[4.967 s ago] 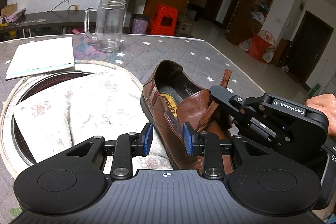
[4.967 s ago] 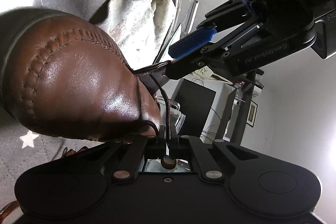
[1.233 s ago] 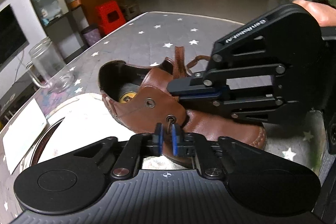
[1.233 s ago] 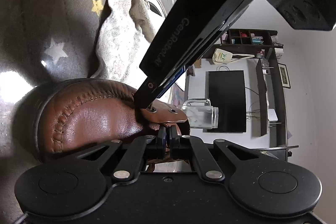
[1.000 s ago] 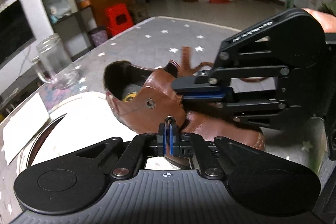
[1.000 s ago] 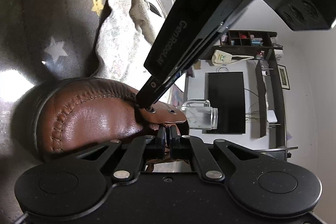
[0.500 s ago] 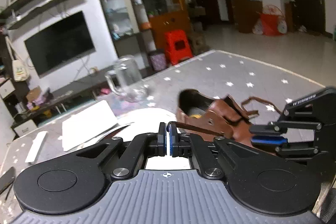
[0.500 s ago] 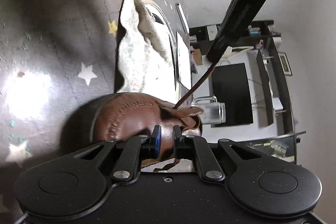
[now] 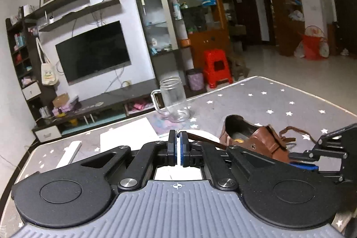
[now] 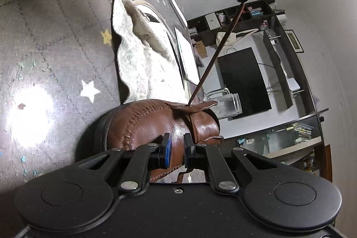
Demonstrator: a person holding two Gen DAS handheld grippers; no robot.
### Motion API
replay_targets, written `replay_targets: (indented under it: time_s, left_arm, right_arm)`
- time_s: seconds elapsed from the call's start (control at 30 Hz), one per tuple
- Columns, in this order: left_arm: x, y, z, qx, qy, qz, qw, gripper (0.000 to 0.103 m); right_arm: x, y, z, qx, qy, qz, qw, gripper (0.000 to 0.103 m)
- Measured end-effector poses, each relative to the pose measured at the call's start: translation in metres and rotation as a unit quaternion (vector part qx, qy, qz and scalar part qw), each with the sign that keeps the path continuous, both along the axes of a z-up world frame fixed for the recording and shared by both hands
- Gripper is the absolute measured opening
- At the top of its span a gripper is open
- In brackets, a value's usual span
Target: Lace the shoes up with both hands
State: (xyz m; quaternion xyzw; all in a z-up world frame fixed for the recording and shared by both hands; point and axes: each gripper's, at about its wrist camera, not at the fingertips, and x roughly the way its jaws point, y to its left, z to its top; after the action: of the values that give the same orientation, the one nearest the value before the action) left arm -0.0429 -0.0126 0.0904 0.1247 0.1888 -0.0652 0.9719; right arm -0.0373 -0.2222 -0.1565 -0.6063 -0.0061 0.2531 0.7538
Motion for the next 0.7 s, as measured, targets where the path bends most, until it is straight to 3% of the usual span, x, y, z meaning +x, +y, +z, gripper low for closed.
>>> replay_targets:
  time_s: [0.23, 0.43, 0.53, 0.6, 0.7]
  left_arm:
    - [0.002, 0.017, 0.004, -0.010, -0.002, 0.040, 0.9991, 0.003]
    - [0.010, 0.025, -0.013, -0.010, 0.055, 0.041, 0.9976, 0.004]
    - [0.010, 0.034, -0.023, -0.029, 0.074, 0.052, 0.9954, 0.016]
    - [0.009, 0.038, -0.026, -0.030, 0.075, 0.062, 0.9948, 0.033]
    - [0.006, 0.037, -0.028, -0.026, 0.075, 0.061, 0.9950, 0.035]
  right_arm:
    - [0.000, 0.000, -0.002, 0.003, -0.001, -0.001, 1.000, 0.011]
    - [-0.001, -0.003, 0.000, 0.023, -0.003, -0.009, 1.000, 0.011]
    - [-0.002, -0.010, 0.006, 0.052, 0.010, -0.030, 0.998, 0.011]
    - [-0.004, -0.019, 0.009, 0.066, 0.021, -0.049, 0.996, 0.011]
    - [-0.004, -0.037, 0.011, 0.087, 0.044, -0.083, 0.992, 0.011]
